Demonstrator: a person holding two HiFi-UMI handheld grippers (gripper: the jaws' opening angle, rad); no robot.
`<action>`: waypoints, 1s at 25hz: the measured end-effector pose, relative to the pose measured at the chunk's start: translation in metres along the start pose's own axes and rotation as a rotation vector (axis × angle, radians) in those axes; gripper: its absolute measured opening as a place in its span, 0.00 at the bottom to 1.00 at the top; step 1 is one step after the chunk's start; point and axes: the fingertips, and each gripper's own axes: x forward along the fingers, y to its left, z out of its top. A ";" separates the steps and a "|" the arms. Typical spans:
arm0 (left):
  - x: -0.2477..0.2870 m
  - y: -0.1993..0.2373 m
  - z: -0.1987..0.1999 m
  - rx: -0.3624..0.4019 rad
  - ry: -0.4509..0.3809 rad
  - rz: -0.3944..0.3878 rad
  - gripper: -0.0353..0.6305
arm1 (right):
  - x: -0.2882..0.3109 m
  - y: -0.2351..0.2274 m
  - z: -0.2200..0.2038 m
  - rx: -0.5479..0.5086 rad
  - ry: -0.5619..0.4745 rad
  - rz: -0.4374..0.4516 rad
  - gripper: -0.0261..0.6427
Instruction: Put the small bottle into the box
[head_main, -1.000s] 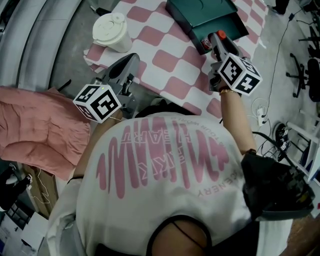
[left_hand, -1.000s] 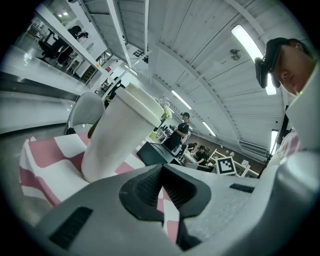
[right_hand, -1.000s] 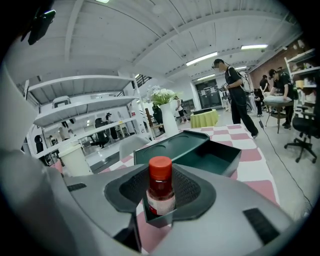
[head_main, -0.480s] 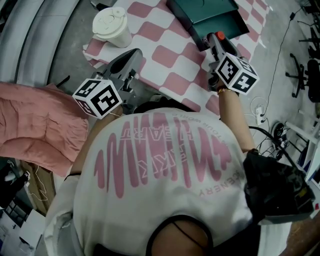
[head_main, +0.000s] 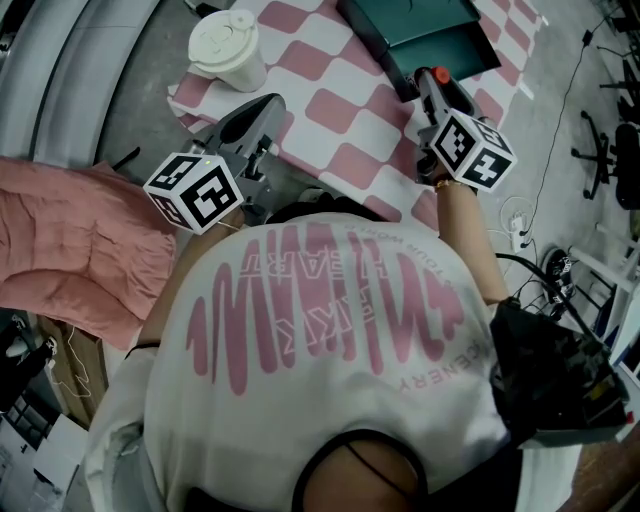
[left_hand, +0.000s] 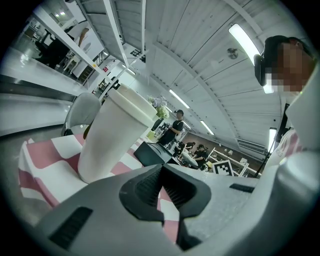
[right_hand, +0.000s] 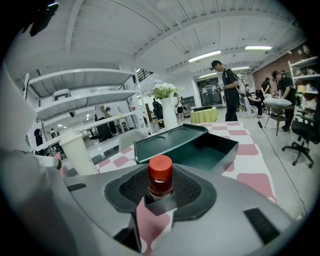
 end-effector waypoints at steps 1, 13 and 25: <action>0.000 0.000 0.000 0.001 0.000 0.001 0.06 | -0.001 0.001 0.000 -0.002 -0.001 0.003 0.25; 0.002 -0.002 -0.004 -0.007 -0.002 -0.007 0.06 | 0.000 0.008 -0.007 -0.108 0.032 0.011 0.25; 0.001 -0.003 -0.006 -0.002 0.002 0.000 0.06 | 0.001 0.011 -0.011 -0.139 0.044 0.016 0.25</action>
